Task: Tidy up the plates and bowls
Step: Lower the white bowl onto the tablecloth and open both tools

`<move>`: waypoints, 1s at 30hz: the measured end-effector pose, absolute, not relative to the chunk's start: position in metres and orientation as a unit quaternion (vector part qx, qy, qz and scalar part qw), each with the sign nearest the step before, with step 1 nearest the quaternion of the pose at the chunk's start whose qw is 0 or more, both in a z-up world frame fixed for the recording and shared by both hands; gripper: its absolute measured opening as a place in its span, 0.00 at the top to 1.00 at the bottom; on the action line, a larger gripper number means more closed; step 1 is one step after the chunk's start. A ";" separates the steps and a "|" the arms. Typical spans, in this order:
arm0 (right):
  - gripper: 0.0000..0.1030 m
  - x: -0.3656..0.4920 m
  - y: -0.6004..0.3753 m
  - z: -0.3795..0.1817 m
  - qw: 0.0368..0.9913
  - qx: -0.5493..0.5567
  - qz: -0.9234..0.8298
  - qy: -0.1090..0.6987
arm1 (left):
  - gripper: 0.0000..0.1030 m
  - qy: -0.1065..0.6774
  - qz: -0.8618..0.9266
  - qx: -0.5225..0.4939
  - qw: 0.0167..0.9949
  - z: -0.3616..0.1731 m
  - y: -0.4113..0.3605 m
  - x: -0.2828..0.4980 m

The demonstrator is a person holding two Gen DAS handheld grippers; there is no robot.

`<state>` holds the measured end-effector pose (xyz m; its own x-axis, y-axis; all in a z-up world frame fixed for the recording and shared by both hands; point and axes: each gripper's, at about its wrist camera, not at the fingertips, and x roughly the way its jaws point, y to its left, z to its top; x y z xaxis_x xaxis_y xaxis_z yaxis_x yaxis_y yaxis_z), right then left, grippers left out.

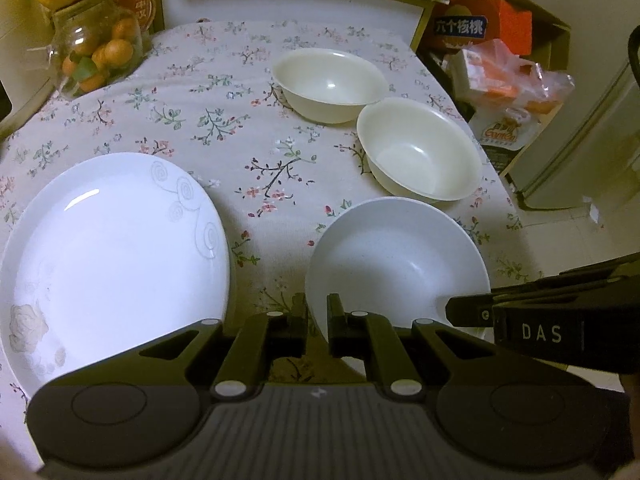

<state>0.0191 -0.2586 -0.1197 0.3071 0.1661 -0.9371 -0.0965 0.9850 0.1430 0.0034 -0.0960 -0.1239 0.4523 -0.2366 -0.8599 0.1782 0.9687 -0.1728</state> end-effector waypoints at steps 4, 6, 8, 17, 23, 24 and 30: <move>0.83 0.019 -0.257 -0.119 0.808 0.029 0.083 0.583 | 0.87 0.512 -0.125 -0.037 0.849 -0.123 -0.095 0.005; 0.80 0.019 -0.257 -0.118 0.808 0.031 0.085 0.582 | 0.83 0.515 -0.124 -0.044 0.847 -0.123 -0.094 0.006; 0.79 0.019 -0.257 -0.116 0.811 0.030 0.086 0.577 | 0.78 0.513 -0.120 -0.043 0.849 -0.122 -0.095 0.005; 0.74 0.020 -0.265 -0.105 0.824 0.039 0.078 0.560 | 0.74 0.513 -0.109 -0.063 0.849 -0.114 -0.086 0.009; 0.69 0.022 -0.272 -0.099 0.831 0.045 0.071 0.550 | 0.68 0.505 -0.103 -0.078 0.853 -0.104 -0.080 0.010; 0.68 0.022 -0.273 -0.097 0.833 0.047 0.070 0.547 | 0.67 0.504 -0.102 -0.081 0.854 -0.103 -0.078 0.011; 0.65 0.026 -0.282 -0.087 0.843 0.068 0.062 0.531 | 0.63 0.500 -0.099 -0.097 0.855 -0.097 -0.074 0.015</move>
<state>0.0261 -0.2815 -0.0869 0.4292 0.1776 -0.8856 -0.0324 0.9829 0.1814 0.0153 -0.0743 -0.0972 0.4800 -0.2665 -0.8358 0.0732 0.9616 -0.2645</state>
